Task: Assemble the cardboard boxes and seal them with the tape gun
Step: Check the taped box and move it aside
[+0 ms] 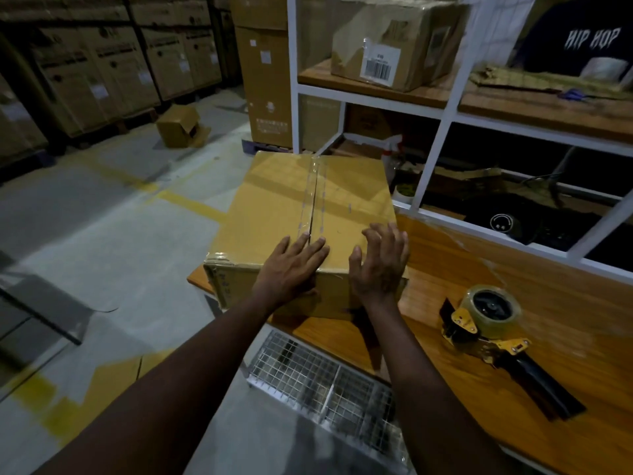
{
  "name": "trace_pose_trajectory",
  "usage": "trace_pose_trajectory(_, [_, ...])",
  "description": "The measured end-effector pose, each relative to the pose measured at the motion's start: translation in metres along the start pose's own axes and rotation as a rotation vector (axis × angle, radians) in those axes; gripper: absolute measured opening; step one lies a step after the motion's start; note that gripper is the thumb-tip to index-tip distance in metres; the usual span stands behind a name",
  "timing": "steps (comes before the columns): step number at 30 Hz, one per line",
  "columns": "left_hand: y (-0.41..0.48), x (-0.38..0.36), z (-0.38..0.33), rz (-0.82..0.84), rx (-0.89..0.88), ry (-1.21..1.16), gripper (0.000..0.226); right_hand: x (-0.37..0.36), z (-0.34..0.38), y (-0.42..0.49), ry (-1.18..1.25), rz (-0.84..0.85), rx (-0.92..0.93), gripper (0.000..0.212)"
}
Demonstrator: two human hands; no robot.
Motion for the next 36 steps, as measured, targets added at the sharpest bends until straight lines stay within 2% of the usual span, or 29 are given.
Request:
trace_pose_trajectory(5, [0.0,0.001,0.001,-0.023,0.032,-0.017,0.098,-0.022,-0.02,-0.042,-0.11,0.182,0.082,0.031])
trace_pose_trajectory(10, [-0.004,0.002,0.002,-0.013,0.082,-0.041,0.103,-0.016,-0.013,-0.054,-0.071,0.311,-0.199,0.036])
trace_pose_trajectory(13, [-0.006,0.006,0.003,-0.025,0.106,-0.054,0.102,0.02,-0.005,-0.036,0.176,0.245,-0.252,0.033])
trace_pose_trajectory(15, [-0.007,0.008,0.003,-0.034,0.124,-0.06,0.102,0.048,-0.023,-0.014,0.159,0.205,-0.223,0.027])
trace_pose_trajectory(16, [-0.007,0.009,0.003,-0.037,0.136,-0.068,0.103,0.054,-0.038,-0.003,0.107,0.248,-0.218,0.033])
trace_pose_trajectory(17, [-0.008,0.01,0.003,-0.04,0.15,-0.078,0.103,0.053,-0.054,0.006,0.049,0.354,-0.214,0.041])
trace_pose_trajectory(20, [-0.009,0.012,0.001,-0.044,0.18,-0.098,0.102,0.028,-0.088,0.004,-0.084,0.812,-0.142,0.06])
trace_pose_trajectory(23, [-0.01,0.012,0.0,-0.029,0.21,-0.106,0.101,0.008,-0.1,-0.013,-0.16,1.034,-0.046,0.072])
trace_pose_trajectory(28, [-0.012,0.011,0.0,-0.002,0.275,-0.084,0.1,0.001,-0.1,-0.005,-0.128,1.012,0.01,0.051])
trace_pose_trajectory(36, [-0.013,0.011,-0.002,0.008,0.323,-0.088,0.098,-0.003,-0.094,-0.001,-0.1,0.911,0.053,0.047])
Point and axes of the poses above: each hand's wrist, its own y-axis towards the middle knuckle, its own x-axis out of the back of the hand, z = x × y, the point moved 10 cm from there along y, towards the middle knuckle, and after that the axes turned 4 degrees about x, right-handed, at the moved point
